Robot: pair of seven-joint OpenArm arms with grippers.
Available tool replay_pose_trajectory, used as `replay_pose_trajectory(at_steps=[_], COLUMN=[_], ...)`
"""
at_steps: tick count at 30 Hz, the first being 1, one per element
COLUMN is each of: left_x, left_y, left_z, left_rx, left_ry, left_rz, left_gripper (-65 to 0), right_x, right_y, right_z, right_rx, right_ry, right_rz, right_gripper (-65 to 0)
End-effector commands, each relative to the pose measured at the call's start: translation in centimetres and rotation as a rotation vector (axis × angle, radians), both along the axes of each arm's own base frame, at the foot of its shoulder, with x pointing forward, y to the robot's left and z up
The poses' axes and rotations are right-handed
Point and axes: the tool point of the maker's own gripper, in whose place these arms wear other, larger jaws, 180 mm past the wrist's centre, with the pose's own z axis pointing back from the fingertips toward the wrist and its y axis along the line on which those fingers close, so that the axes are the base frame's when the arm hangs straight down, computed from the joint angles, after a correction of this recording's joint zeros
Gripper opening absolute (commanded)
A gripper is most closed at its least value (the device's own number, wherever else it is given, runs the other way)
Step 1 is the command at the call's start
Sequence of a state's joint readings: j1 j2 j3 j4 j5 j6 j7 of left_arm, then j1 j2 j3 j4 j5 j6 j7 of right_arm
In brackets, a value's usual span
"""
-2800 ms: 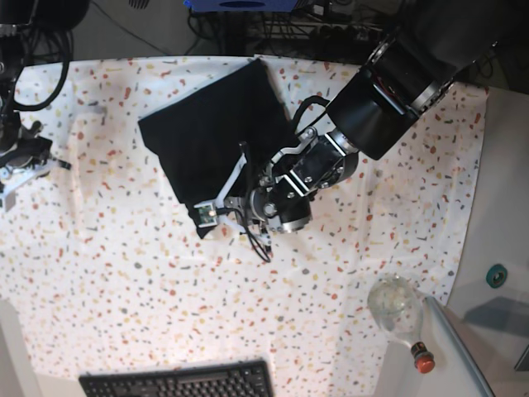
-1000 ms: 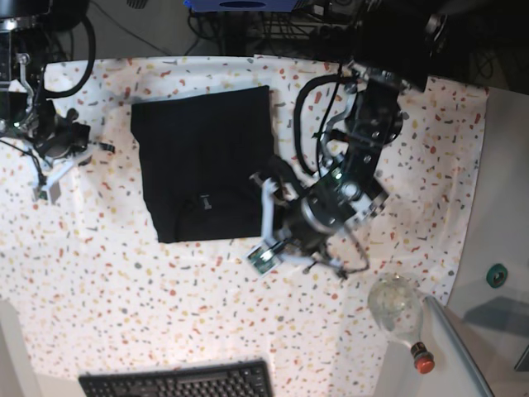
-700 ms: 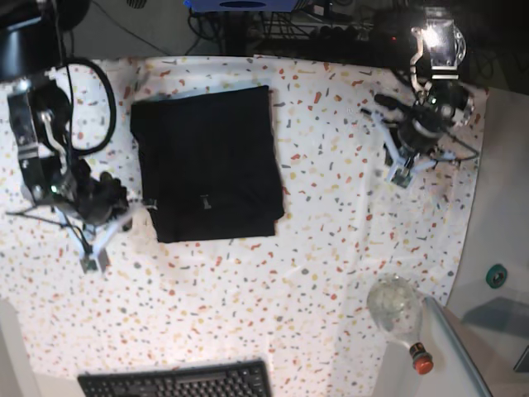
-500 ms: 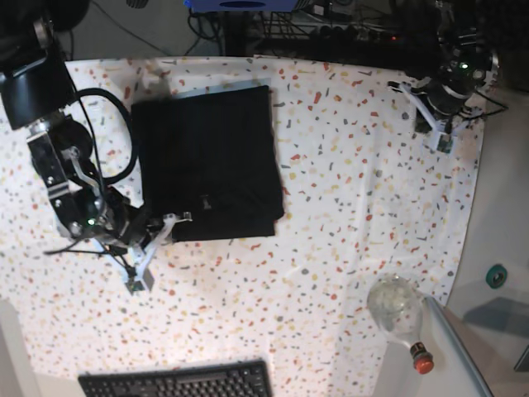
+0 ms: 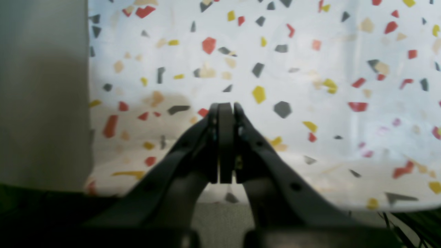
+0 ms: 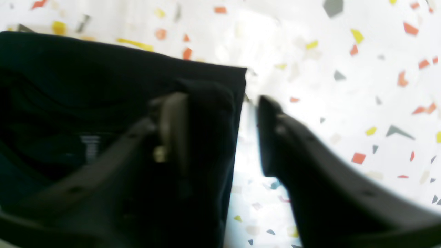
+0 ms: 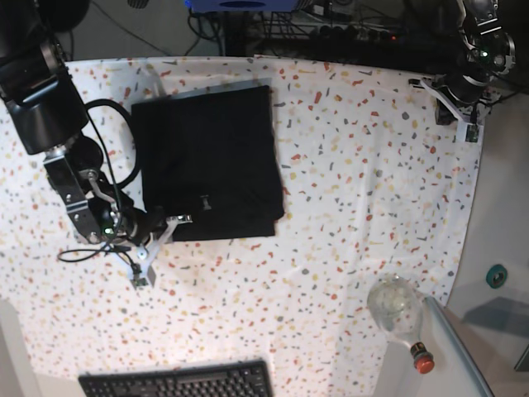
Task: Layout the t-shirt on the table in an organized manner, then fold the t-shirt properly
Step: 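Tuck the bundle's corner with the right gripper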
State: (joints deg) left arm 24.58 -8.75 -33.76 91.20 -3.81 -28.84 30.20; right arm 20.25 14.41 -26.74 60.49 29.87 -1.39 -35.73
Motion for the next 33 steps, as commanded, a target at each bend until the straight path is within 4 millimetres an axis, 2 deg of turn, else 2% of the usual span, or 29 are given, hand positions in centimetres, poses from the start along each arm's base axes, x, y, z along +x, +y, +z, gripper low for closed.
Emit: replay_pose_trajectory(at_steps=[1,2,3,6,12,15,19,21,23,30,33], left_x=[0.8,0.9,1.0,1.0,0.6,0.2,-0.1,-0.1,-0.1,0.6,0.4], left_y=[0.3,0.4,0.3,0.3,0.4,0.5,0.7,0.7,0.7,0.6,0.7], left_z=[1.0,1.0,1.0,1.0,0.3,-0.3,-0.6,-0.6,-0.6,-0.4,-0.7], left_rx=[0.008,0.007,0.006,0.006,0.0,-0.008,-0.011,-0.011,-0.011,-0.014,-0.019], left_ry=[-0.04,-0.041,-0.043,-0.044,-0.026,-0.01,-0.002,-0.002,-0.002,-0.012,-0.006], left_rz=[-0.006,-0.005,-0.005,-0.005,0.003,0.01,0.018,0.018,0.018,0.018,0.023], left_gripper=[-65.0,-65.0,-65.0,-65.0,-65.0,-65.0,-65.0,-65.0,-65.0,-65.0,-65.0], right_x=[1.9,1.9,1.9,1.5,0.8,0.4,0.9,1.1,1.1,0.5,0.6], right_y=[0.0,0.0,-0.1,0.3,2.2,1.1,-0.1,-1.3,-2.3,-4.9,-4.9], right_z=[1.8,1.8,1.8,1.6,3.3,4.2,7.1,7.6,6.8,1.7,1.7], right_rx=[0.012,0.012,0.013,0.026,0.066,0.082,0.123,0.13,0.123,0.088,0.092], right_ry=[-0.064,-0.063,-0.064,-0.057,-0.113,-0.094,-0.141,-0.141,-0.115,-0.038,-0.036], right_rz=[-0.003,-0.002,-0.005,-0.008,0.035,-0.038,-0.098,-0.136,-0.166,-0.254,-0.258], right_gripper=[-51.5,-60.3,-65.0,-65.0,-65.0,-65.0,-65.0,-65.0,-65.0,-65.0,-65.0])
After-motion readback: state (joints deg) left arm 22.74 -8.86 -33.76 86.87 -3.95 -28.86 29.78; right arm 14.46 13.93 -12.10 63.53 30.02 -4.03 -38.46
